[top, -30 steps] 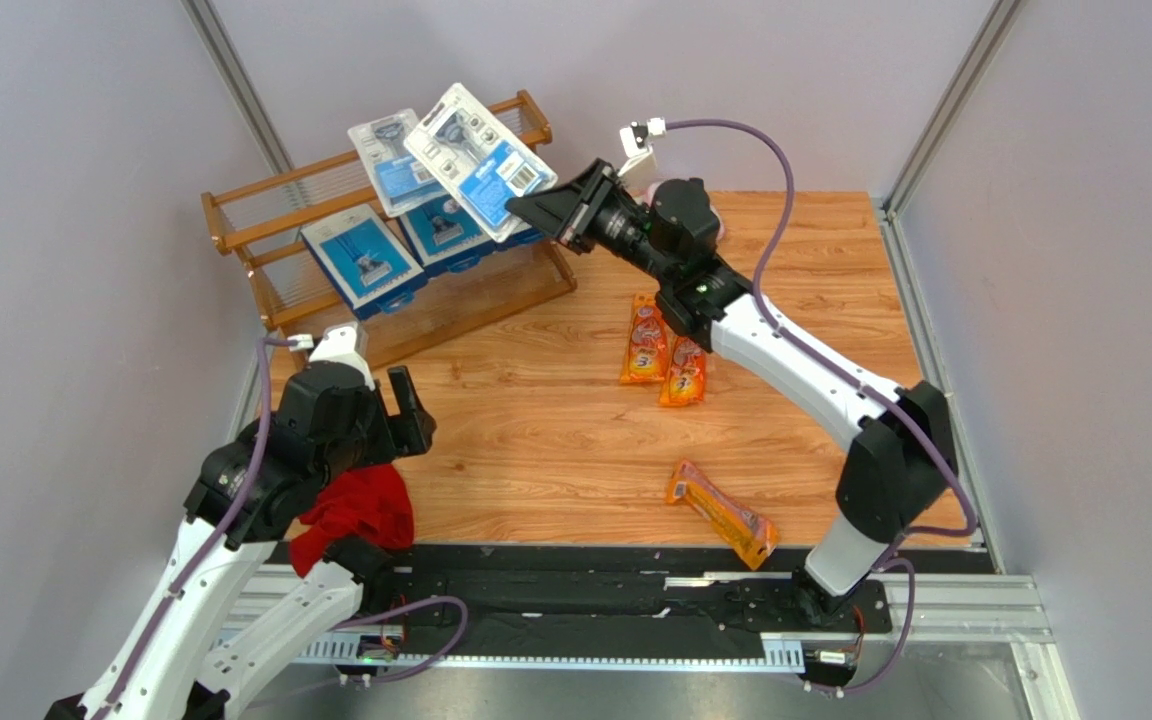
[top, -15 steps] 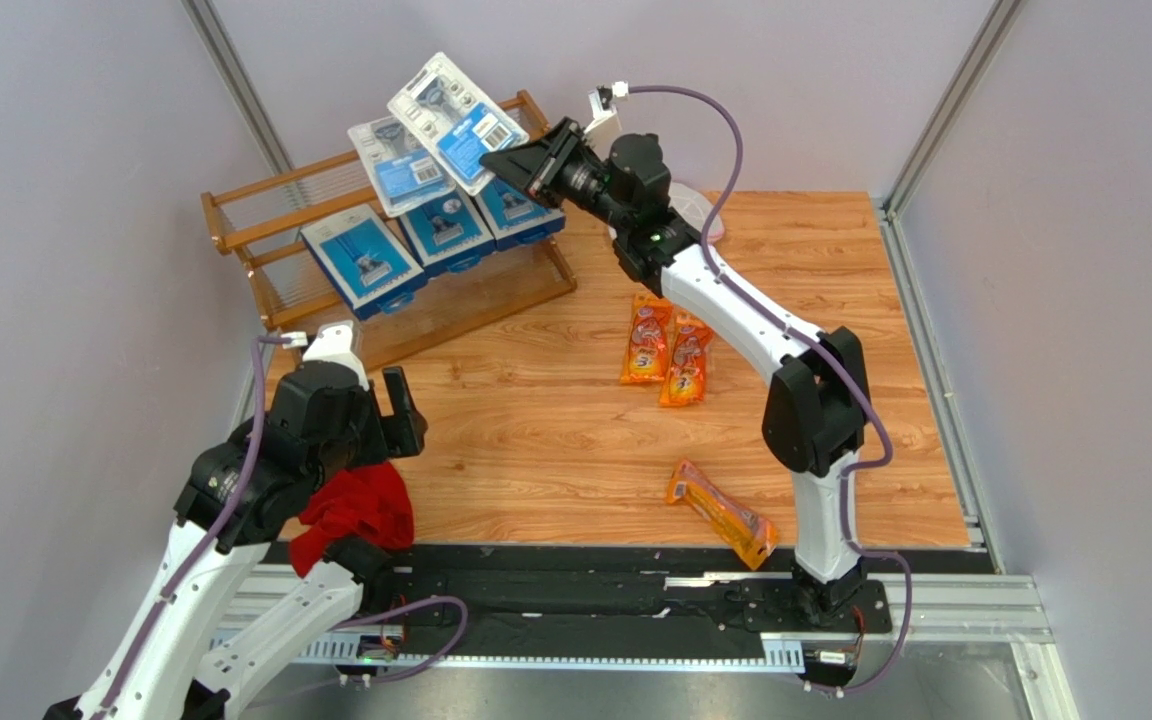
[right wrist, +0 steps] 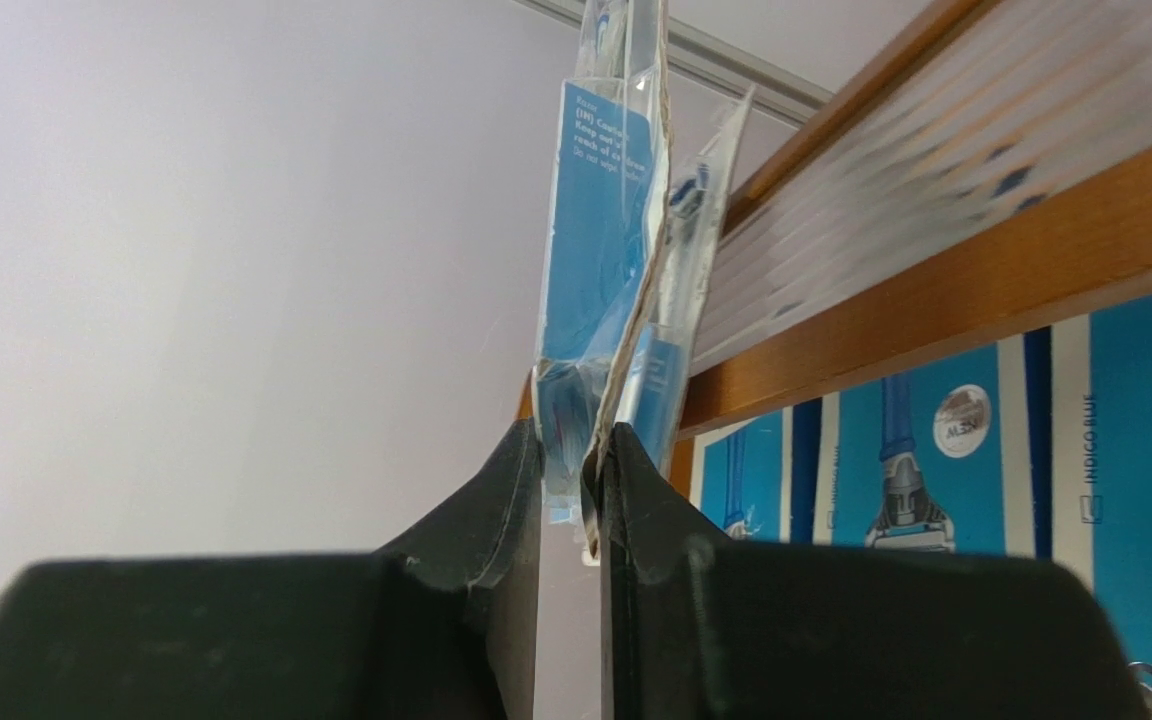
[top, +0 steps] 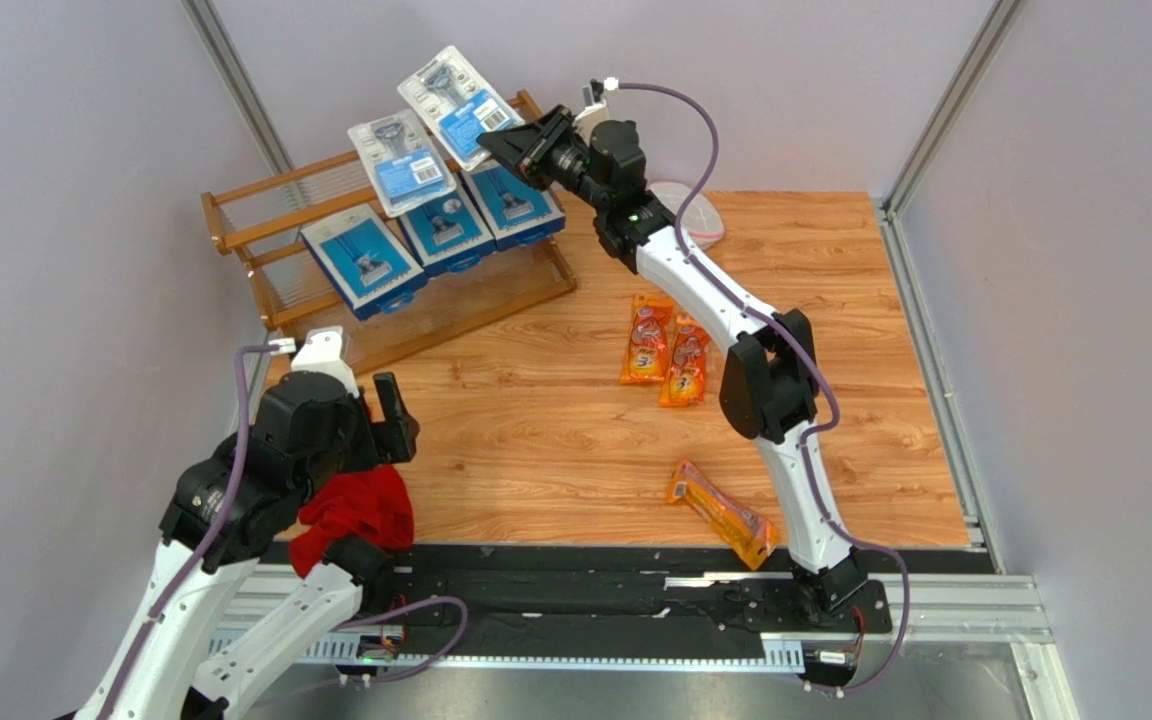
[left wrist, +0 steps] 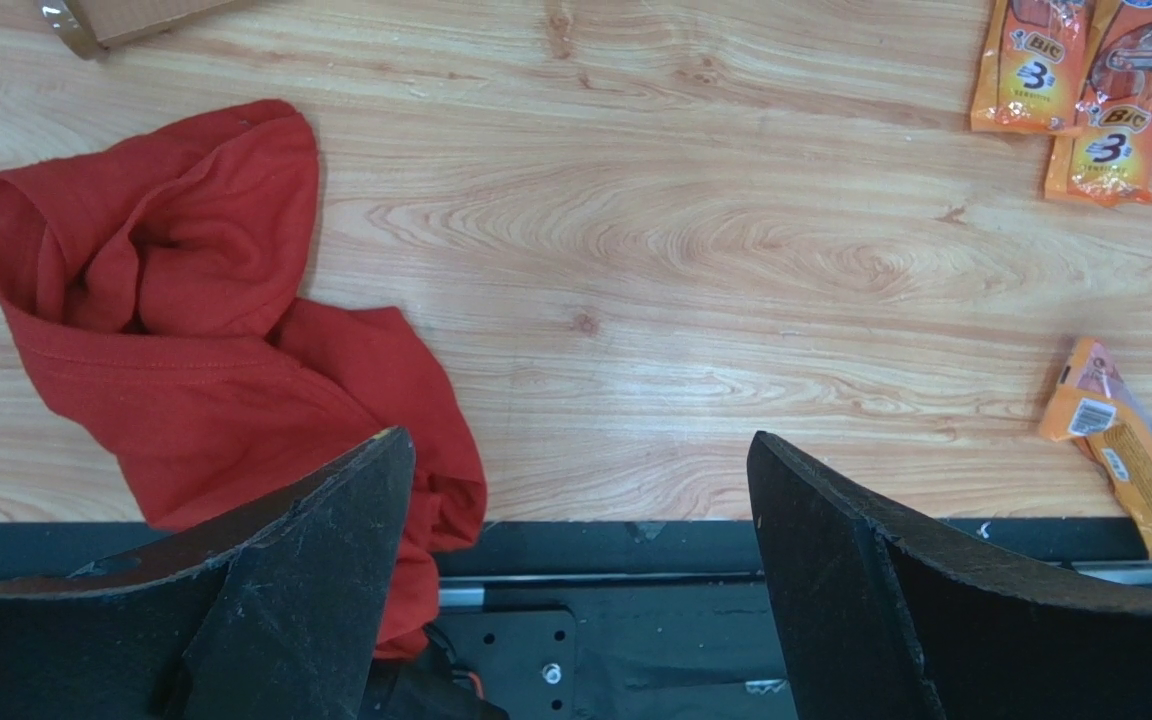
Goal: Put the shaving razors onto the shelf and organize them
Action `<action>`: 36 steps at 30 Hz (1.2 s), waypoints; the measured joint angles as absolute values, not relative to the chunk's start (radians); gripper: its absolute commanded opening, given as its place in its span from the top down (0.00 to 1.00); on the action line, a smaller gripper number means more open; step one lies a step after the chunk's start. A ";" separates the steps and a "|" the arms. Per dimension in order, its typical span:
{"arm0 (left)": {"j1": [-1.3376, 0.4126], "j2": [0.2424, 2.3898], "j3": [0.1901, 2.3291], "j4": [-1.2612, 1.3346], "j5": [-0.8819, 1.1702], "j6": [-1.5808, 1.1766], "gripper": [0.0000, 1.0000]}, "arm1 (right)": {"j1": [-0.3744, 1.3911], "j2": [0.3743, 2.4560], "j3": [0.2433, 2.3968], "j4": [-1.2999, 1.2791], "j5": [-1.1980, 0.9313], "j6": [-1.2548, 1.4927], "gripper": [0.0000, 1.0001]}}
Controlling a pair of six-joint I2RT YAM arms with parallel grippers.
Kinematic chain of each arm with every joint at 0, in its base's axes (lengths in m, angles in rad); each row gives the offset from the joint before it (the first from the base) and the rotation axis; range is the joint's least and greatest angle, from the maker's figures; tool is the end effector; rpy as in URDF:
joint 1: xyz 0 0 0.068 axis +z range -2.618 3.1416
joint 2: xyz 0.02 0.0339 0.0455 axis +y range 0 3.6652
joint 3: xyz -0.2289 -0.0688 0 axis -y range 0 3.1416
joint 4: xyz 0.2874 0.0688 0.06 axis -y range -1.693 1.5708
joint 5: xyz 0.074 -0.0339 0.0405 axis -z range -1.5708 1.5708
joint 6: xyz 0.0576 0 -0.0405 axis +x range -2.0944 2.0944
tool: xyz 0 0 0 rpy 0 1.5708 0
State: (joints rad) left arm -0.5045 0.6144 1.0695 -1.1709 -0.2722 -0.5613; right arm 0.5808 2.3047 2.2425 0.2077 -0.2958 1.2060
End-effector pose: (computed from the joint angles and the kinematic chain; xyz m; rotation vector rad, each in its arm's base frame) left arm 0.1497 -0.0650 0.3407 -0.2054 2.2585 -0.2569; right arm 0.4854 0.3387 0.3442 0.2354 1.6481 1.6325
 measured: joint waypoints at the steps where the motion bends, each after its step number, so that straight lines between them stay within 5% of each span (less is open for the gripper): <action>1: -0.505 0.610 1.069 -1.171 -0.272 -0.561 0.09 | 0.581 2.316 2.250 0.199 -0.292 1.209 1.00; 25: -0.505 0.584 1.069 -1.171 -0.272 -0.554 0.09 | 0.572 2.389 2.262 0.187 -0.243 1.294 0.88; 36: -0.505 0.583 1.069 -1.171 -0.272 -0.553 0.09 | 0.572 2.402 2.273 0.198 -0.244 1.312 0.63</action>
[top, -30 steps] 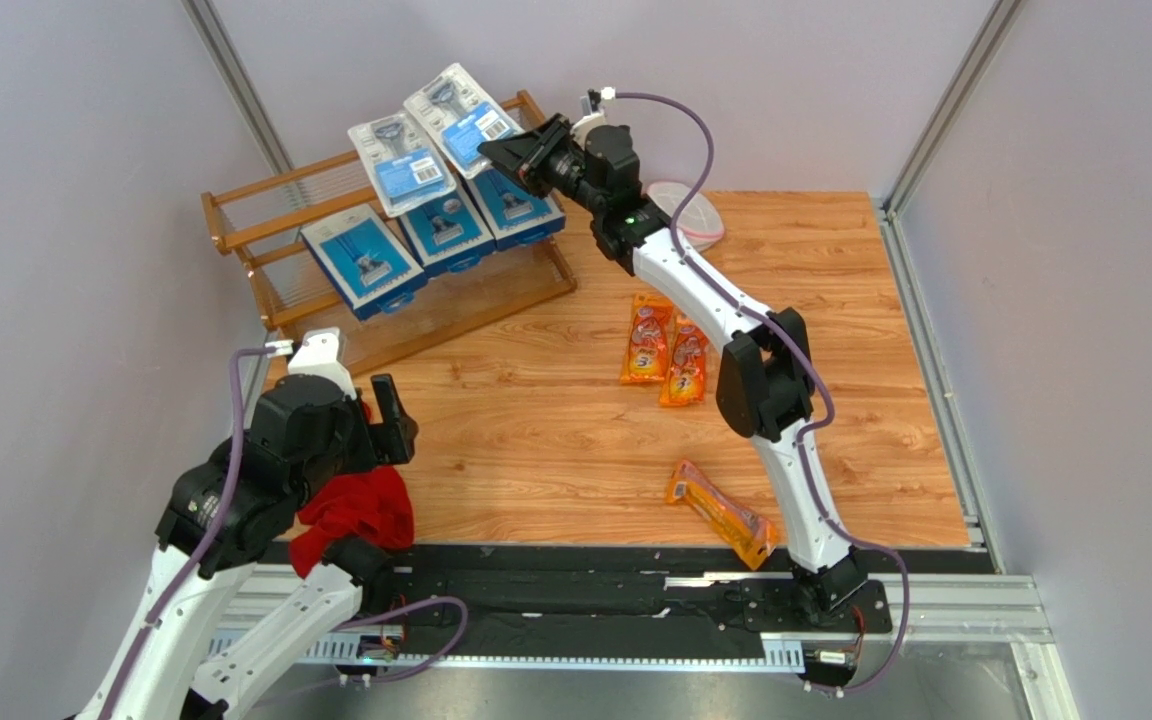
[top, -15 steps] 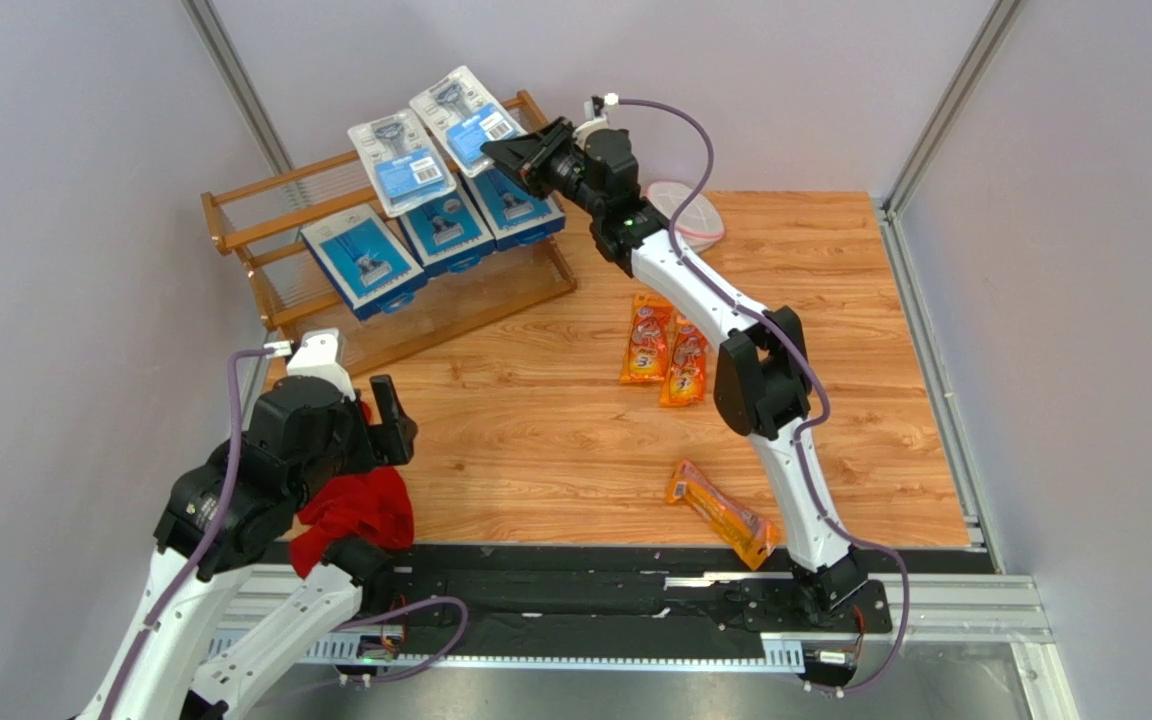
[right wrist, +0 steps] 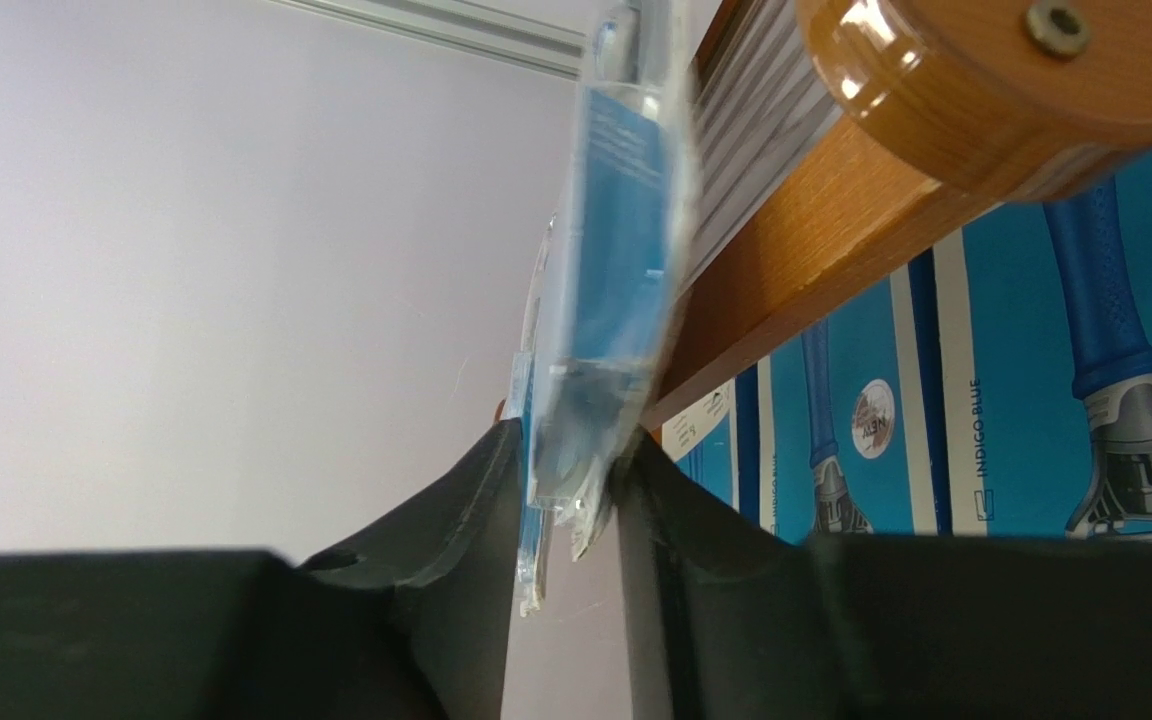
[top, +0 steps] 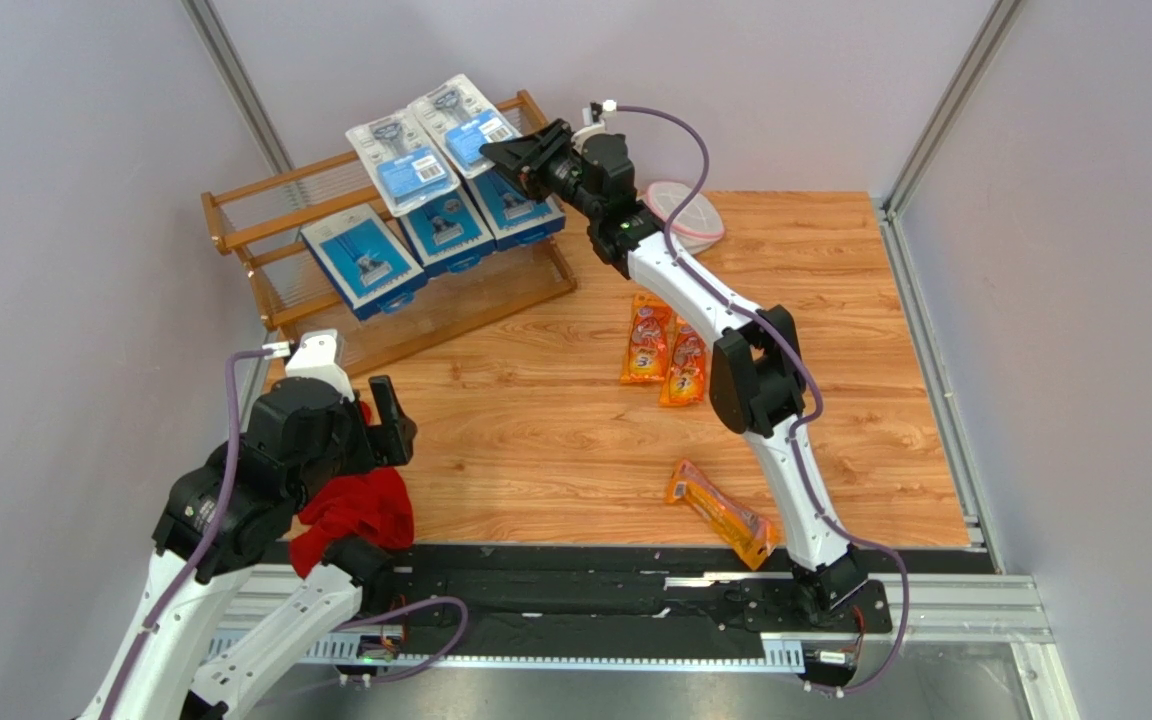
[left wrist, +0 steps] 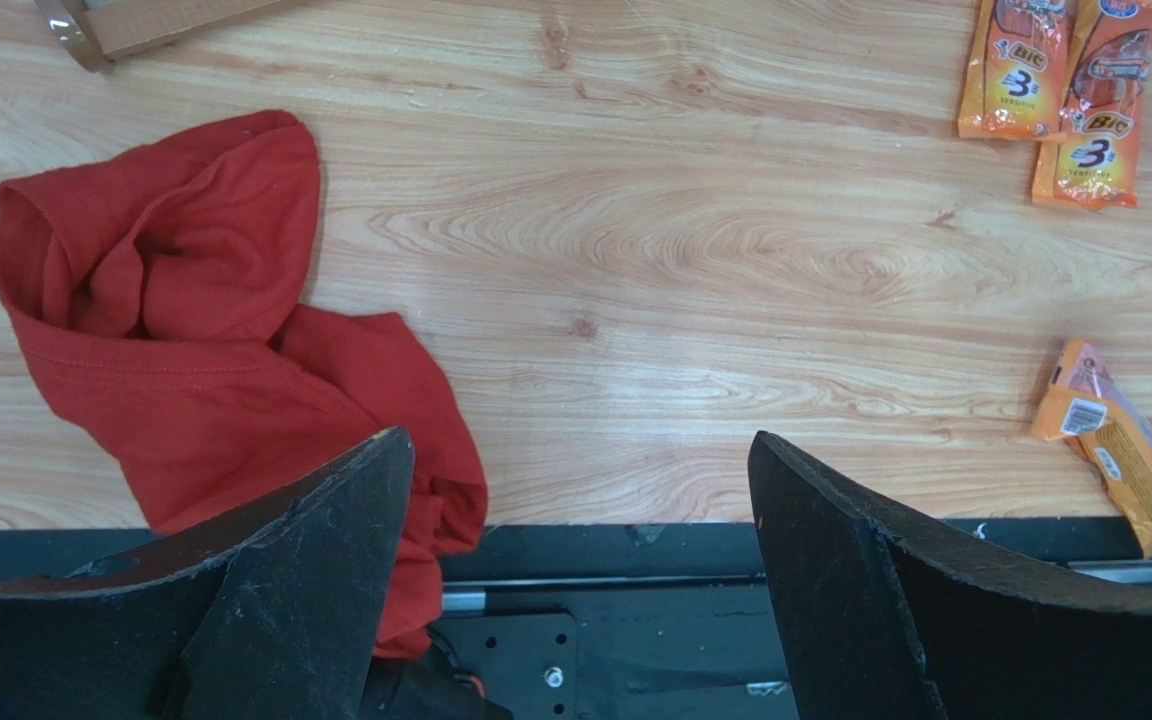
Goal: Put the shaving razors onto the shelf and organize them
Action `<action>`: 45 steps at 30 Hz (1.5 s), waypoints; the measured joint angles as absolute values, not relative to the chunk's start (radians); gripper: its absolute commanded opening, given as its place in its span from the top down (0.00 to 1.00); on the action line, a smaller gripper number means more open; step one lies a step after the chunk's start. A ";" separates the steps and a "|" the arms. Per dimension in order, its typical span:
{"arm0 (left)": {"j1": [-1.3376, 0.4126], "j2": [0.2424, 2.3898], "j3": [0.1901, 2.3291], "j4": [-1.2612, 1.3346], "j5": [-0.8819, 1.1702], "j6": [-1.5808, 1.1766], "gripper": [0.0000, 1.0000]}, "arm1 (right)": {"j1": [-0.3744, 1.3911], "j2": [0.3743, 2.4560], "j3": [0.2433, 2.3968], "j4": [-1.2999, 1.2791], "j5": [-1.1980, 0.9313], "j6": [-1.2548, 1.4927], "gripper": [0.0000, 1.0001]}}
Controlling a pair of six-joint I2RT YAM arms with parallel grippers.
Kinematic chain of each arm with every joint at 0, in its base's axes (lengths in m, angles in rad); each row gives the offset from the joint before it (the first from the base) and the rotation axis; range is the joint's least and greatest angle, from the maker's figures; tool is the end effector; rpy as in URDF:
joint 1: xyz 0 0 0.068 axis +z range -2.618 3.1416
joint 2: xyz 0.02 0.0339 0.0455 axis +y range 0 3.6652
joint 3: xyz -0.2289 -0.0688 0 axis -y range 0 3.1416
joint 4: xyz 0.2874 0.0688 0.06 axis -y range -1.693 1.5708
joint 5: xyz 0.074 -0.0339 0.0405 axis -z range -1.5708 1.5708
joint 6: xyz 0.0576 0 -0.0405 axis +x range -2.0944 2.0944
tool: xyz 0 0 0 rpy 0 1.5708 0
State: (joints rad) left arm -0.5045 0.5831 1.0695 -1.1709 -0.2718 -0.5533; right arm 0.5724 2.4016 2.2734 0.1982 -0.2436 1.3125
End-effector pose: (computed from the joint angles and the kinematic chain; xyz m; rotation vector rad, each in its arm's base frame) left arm 0.1434 -0.0615 0.3450 -0.1995 2.2305 -0.2714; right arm 0.5064 0.3428 0.2997 0.4175 1.7099 1.6399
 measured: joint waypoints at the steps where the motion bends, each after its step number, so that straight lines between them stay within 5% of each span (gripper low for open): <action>1: -0.505 0.583 1.069 -1.171 -0.272 -0.553 0.09 | 0.572 2.402 2.273 0.198 -0.244 1.312 0.59; 5: -0.505 0.583 1.069 -1.171 -0.272 -0.552 0.09 | 0.572 2.402 2.273 0.199 -0.244 1.312 0.40; 14: -0.505 0.583 1.069 -1.171 -0.272 -0.551 0.09 | 0.572 2.384 2.217 0.198 -0.237 1.282 0.18; 29: -0.505 0.575 1.069 -1.171 -0.269 -0.550 0.09 | 0.572 2.191 1.939 0.305 -0.237 1.258 0.12; 45: -0.505 0.601 1.015 -1.085 -0.130 -0.557 0.10 | 0.519 1.659 1.346 0.213 -0.258 1.071 0.11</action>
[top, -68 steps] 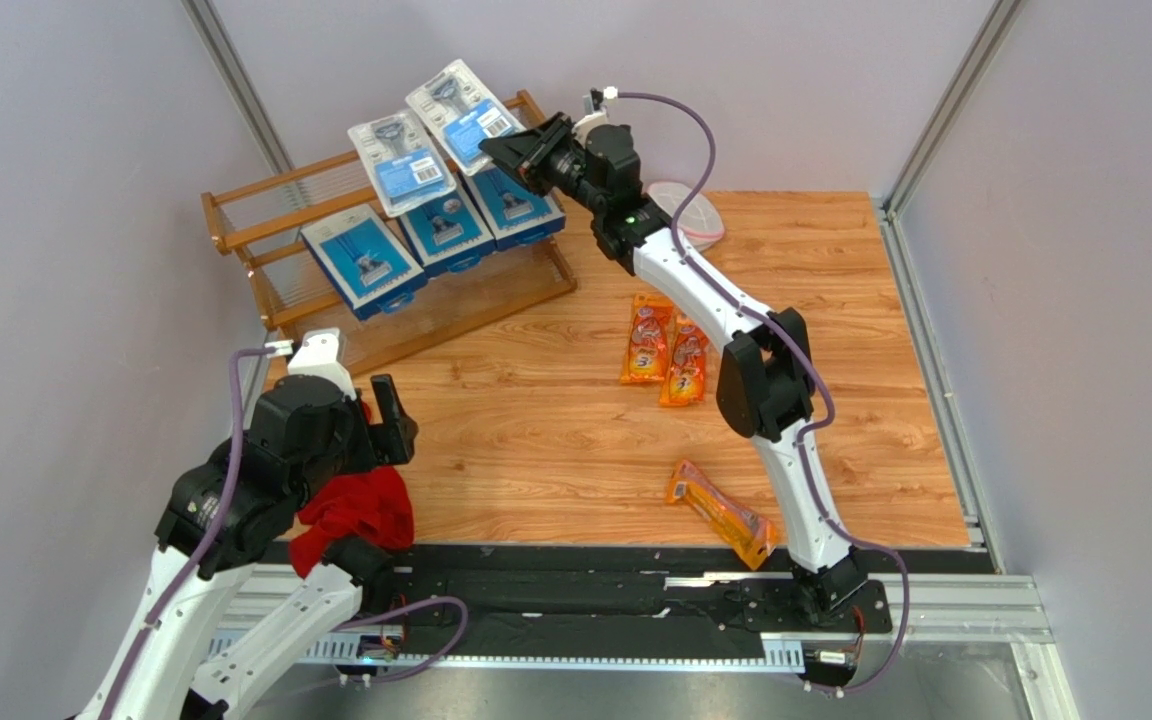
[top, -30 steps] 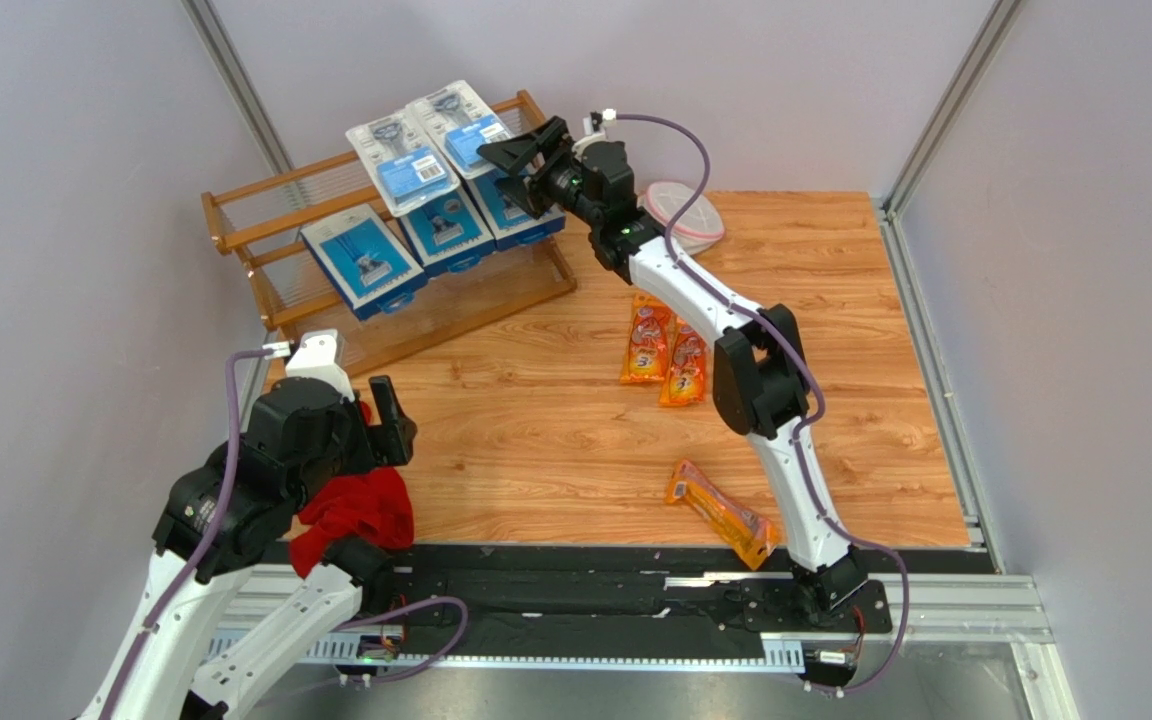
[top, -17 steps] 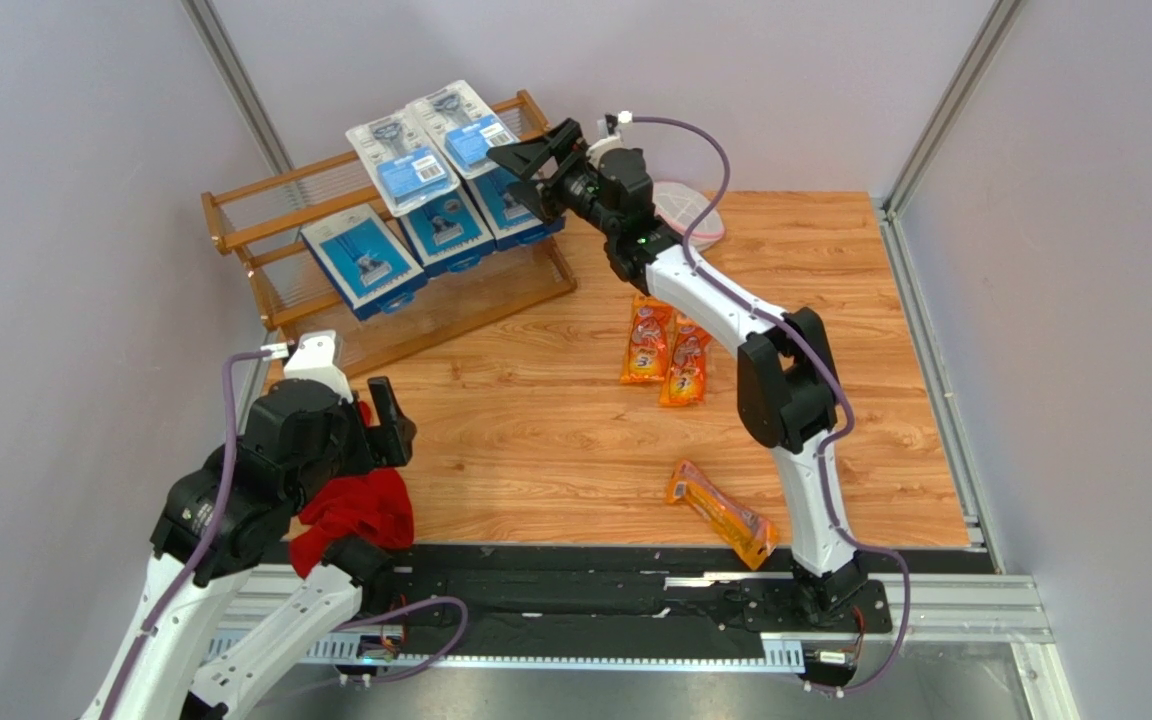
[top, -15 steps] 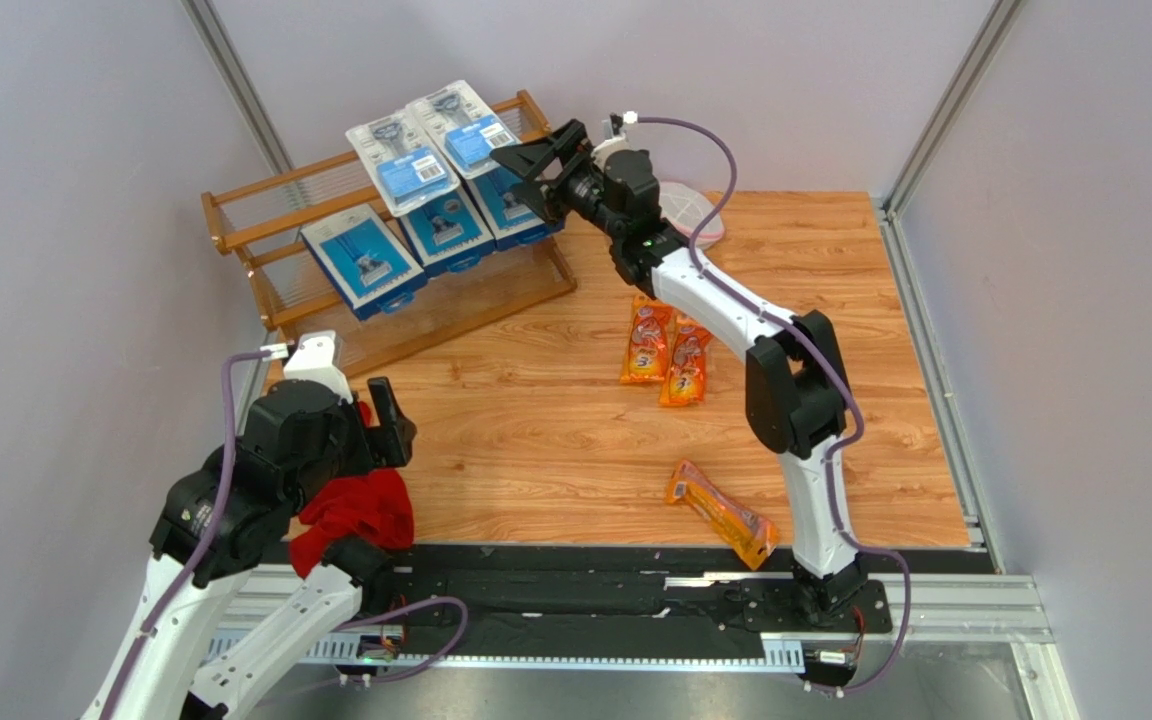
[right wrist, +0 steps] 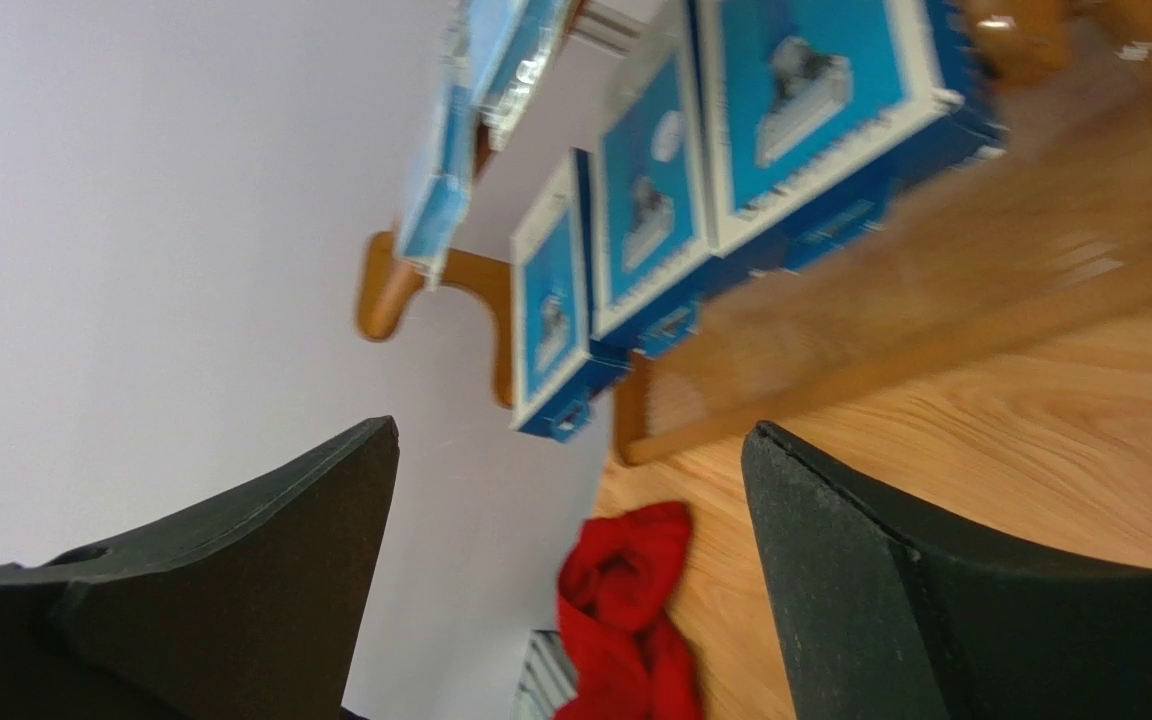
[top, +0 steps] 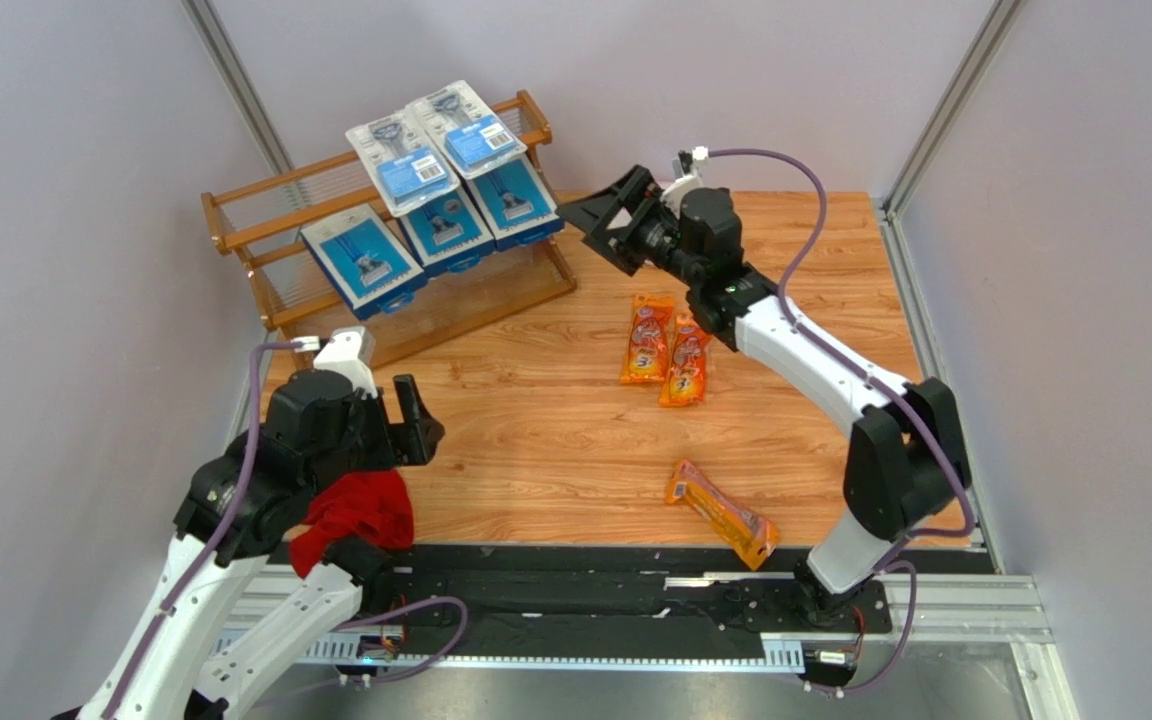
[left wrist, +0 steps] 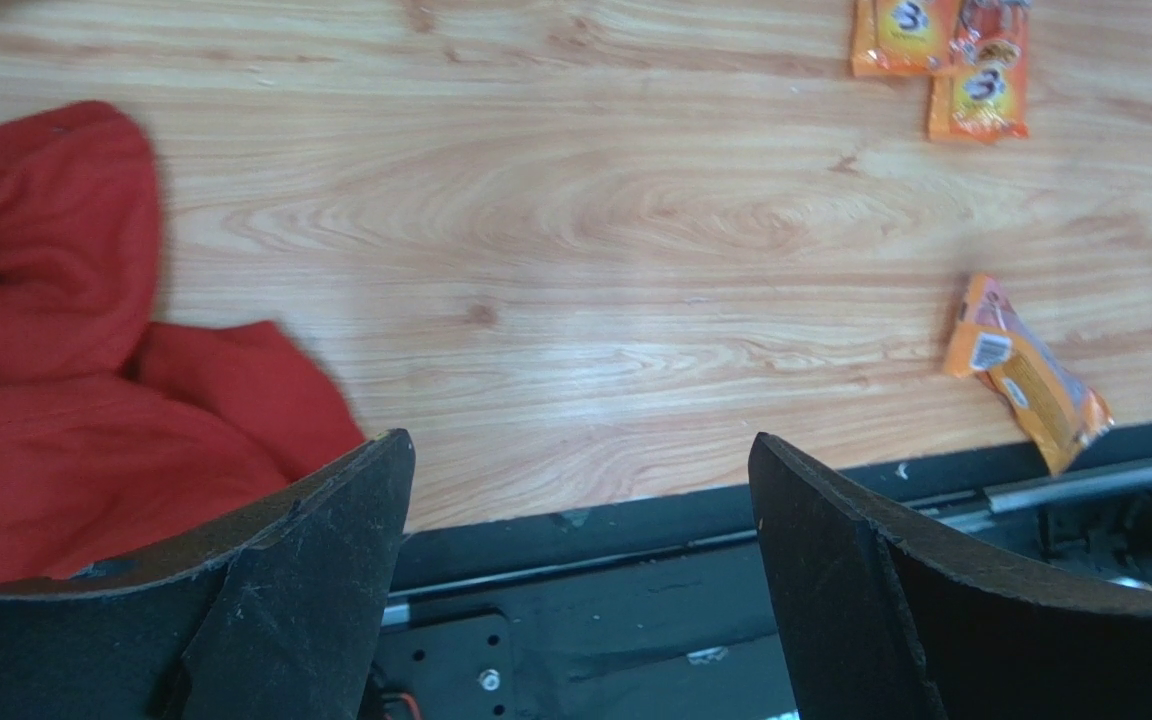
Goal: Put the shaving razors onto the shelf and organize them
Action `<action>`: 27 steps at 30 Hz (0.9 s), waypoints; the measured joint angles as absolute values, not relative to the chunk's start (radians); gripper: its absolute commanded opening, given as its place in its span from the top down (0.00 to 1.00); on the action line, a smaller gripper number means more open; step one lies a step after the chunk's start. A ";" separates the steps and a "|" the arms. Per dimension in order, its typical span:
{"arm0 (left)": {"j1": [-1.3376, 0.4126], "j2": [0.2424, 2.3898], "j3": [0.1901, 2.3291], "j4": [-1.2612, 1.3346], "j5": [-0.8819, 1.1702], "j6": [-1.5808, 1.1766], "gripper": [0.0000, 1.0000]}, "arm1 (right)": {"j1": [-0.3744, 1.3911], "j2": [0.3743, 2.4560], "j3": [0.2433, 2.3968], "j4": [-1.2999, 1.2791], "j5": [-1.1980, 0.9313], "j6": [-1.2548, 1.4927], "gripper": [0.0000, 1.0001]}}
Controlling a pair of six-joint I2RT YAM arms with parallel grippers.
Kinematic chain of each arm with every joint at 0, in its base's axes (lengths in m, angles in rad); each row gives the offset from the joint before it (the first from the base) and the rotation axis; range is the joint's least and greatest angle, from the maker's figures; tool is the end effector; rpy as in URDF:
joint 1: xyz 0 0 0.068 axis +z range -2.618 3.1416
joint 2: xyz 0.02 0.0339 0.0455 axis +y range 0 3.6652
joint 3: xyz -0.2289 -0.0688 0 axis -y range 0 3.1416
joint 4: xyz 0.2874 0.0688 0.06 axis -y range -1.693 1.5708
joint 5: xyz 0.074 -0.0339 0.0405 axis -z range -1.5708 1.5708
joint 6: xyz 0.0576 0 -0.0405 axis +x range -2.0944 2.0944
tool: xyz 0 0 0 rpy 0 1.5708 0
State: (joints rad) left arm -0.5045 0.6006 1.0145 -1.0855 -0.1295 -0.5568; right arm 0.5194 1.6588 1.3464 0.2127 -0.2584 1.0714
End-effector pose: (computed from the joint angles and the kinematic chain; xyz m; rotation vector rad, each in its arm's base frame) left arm 0.1549 -0.0770 0.3318 -0.1303 2.2672 -0.4274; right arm 0.3930 0.2416 0.2974 0.2968 1.8514 1.3728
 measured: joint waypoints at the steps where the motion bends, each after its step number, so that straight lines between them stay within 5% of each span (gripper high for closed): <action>1: -0.505 0.610 1.007 -1.073 -0.112 -0.560 0.10 | 0.515 1.631 1.333 0.168 -0.253 1.047 0.11; 15: -0.527 0.777 0.783 -0.707 0.213 -0.696 0.12 | 0.386 1.121 1.052 -0.407 -0.170 0.725 0.09; 27: -0.789 1.238 0.868 -0.441 0.265 -0.781 0.12 | 0.311 0.791 0.870 -0.612 -0.163 0.693 0.08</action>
State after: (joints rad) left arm -0.7891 1.2377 0.8684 -0.4412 0.2649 -0.7811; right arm 0.3107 0.7906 0.8696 -0.6121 -0.1627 0.6933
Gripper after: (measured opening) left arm 0.879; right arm 0.913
